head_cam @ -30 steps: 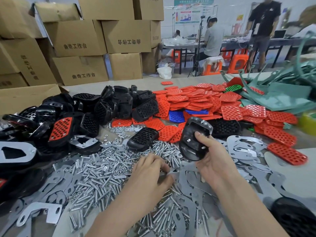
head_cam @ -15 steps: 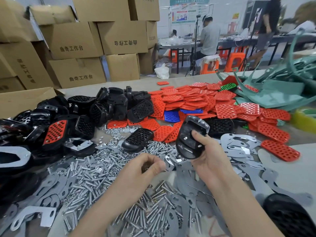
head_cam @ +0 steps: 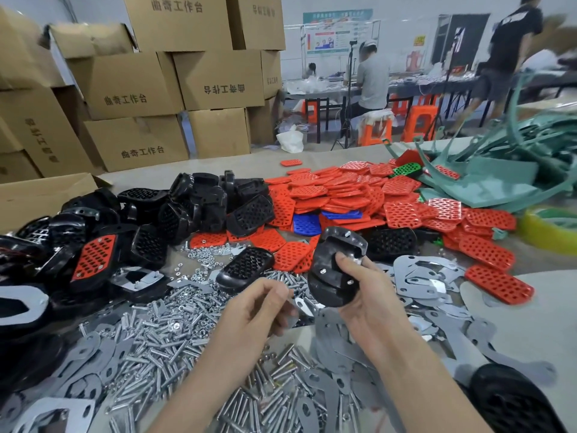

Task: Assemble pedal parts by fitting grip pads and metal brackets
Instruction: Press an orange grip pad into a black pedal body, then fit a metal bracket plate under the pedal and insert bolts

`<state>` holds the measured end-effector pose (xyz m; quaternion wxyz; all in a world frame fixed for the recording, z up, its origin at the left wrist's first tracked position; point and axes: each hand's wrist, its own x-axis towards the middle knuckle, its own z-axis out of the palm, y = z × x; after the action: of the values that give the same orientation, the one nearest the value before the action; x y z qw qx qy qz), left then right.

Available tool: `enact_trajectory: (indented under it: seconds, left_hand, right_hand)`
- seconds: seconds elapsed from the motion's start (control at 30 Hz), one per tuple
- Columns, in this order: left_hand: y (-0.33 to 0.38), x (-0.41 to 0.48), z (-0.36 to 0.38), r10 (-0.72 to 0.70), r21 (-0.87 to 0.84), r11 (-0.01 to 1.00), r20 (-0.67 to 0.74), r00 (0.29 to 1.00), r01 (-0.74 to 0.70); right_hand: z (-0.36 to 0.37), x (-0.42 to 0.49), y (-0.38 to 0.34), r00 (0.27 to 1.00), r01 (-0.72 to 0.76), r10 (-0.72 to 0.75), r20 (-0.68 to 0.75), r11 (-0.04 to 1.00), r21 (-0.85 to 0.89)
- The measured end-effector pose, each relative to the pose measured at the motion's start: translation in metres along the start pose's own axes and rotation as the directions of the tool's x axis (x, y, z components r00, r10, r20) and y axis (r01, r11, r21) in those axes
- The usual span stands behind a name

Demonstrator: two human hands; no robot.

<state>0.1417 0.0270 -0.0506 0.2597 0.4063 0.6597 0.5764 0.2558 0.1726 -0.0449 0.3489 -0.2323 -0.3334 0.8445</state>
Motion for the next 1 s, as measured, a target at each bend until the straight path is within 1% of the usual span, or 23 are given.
enact_trajectory:
  seconds: [0.1, 0.17, 0.2, 0.27, 0.3, 0.33, 0.47, 0.6, 0.73, 0.9, 1.0]
  left_hand:
    - [0.001, 0.004, 0.000, -0.054, -0.123, 0.991, -0.026, 0.998, 0.051]
    - [0.001, 0.006, -0.002, -0.120, -0.265, 0.960, -0.093, 0.988, 0.092]
    - [0.001, 0.008, -0.005, -0.166, -0.361, 0.927, -0.144, 0.976, 0.104]
    - [0.001, 0.010, -0.014, -0.277, -0.566, 0.818, -0.223, 0.935, 0.108]
    - [0.002, 0.010, -0.019, -0.321, -0.636, 0.766, -0.245, 0.915, 0.098]
    - [0.002, 0.010, -0.024, -0.346, -0.666, 0.740, -0.261, 0.901, 0.092]
    - [0.001, 0.008, -0.026, -0.357, -0.624, 0.775, -0.295, 0.886, 0.104]
    - [0.007, 0.007, -0.025, -0.323, -0.617, 0.785, -0.342, 0.882, 0.048]
    - [0.009, 0.005, -0.025, -0.327, -0.558, 0.826, -0.355, 0.876, 0.083]
    - [0.012, 0.003, -0.025, -0.363, -0.538, 0.836, -0.394, 0.845, 0.108]
    - [0.013, 0.001, -0.027, -0.370, -0.528, 0.841, -0.395, 0.841, 0.121]
  right_hand:
    - [0.000, 0.000, 0.000, 1.000, 0.005, -0.005, -0.005, 1.000, -0.009]
    - [-0.001, 0.000, 0.000, 1.000, 0.004, -0.004, -0.004, 1.000, -0.009]
    - [-0.002, -0.001, 0.000, 1.000, 0.004, -0.004, -0.001, 1.000, -0.006]
    - [-0.003, -0.001, 0.000, 1.000, 0.004, -0.004, 0.004, 1.000, -0.005]
    - [-0.004, -0.001, 0.000, 1.000, 0.004, -0.004, 0.008, 1.000, -0.006]
    - [-0.004, -0.001, 0.000, 1.000, 0.004, -0.004, 0.013, 1.000, -0.008]
    - [-0.002, 0.001, 0.002, 0.999, -0.016, 0.017, 0.047, 1.000, -0.027]
    - [0.002, 0.001, 0.007, 0.995, -0.047, 0.051, 0.089, 0.998, -0.043]
    - [0.007, 0.000, 0.014, 0.990, -0.077, 0.084, 0.112, 0.995, -0.064]
    - [0.008, -0.003, 0.022, 0.983, -0.098, 0.117, 0.145, 0.987, -0.131]
    - [0.009, -0.005, 0.023, 0.979, -0.107, 0.131, 0.159, 0.983, -0.150]
